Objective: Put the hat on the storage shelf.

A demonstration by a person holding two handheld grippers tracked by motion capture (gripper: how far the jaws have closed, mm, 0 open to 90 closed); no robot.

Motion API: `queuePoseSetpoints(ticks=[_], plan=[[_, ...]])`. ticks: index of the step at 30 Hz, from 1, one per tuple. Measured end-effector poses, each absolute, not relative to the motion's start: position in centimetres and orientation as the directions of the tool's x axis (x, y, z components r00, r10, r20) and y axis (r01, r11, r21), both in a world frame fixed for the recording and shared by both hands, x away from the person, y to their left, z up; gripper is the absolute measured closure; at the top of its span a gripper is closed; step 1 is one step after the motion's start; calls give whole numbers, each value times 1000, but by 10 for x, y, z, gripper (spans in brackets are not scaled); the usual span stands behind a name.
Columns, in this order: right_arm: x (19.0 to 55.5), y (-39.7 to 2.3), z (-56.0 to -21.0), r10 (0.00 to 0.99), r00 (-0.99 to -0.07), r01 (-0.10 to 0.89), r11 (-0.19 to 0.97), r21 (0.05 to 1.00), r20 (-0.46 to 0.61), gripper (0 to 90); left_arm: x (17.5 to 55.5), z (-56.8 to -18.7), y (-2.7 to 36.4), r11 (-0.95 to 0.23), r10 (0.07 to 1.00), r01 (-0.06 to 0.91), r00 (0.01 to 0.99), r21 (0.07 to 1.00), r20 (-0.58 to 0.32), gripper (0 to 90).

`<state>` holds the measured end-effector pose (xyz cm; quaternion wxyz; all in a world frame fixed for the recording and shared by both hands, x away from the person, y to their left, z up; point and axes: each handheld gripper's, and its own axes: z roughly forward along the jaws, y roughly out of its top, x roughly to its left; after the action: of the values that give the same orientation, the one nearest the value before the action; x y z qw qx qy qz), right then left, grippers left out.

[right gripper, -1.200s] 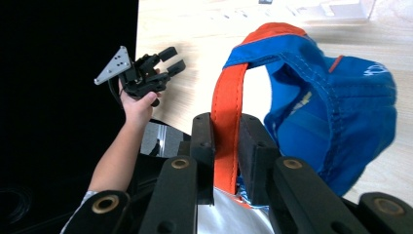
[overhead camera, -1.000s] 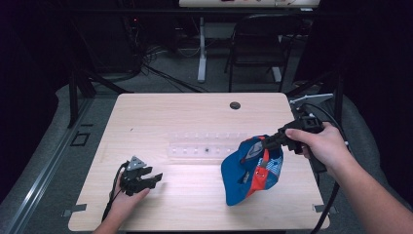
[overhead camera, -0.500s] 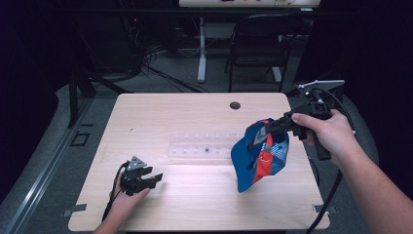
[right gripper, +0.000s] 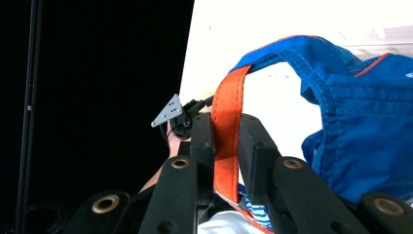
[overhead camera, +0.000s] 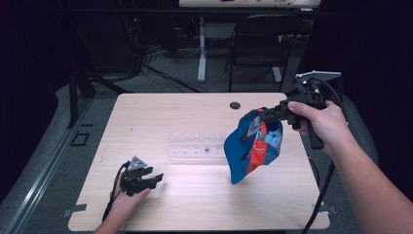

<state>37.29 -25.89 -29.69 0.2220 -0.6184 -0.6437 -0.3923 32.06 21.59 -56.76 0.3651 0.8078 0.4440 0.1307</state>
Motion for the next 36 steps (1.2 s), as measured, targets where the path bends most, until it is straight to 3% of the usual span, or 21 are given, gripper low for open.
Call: queuePoseSetpoints(ticks=[36], plan=[[424,-219,-286,597,-144,956,-122,267,789,779,321,-568,213,-351,800,618,589,704,-118,460]])
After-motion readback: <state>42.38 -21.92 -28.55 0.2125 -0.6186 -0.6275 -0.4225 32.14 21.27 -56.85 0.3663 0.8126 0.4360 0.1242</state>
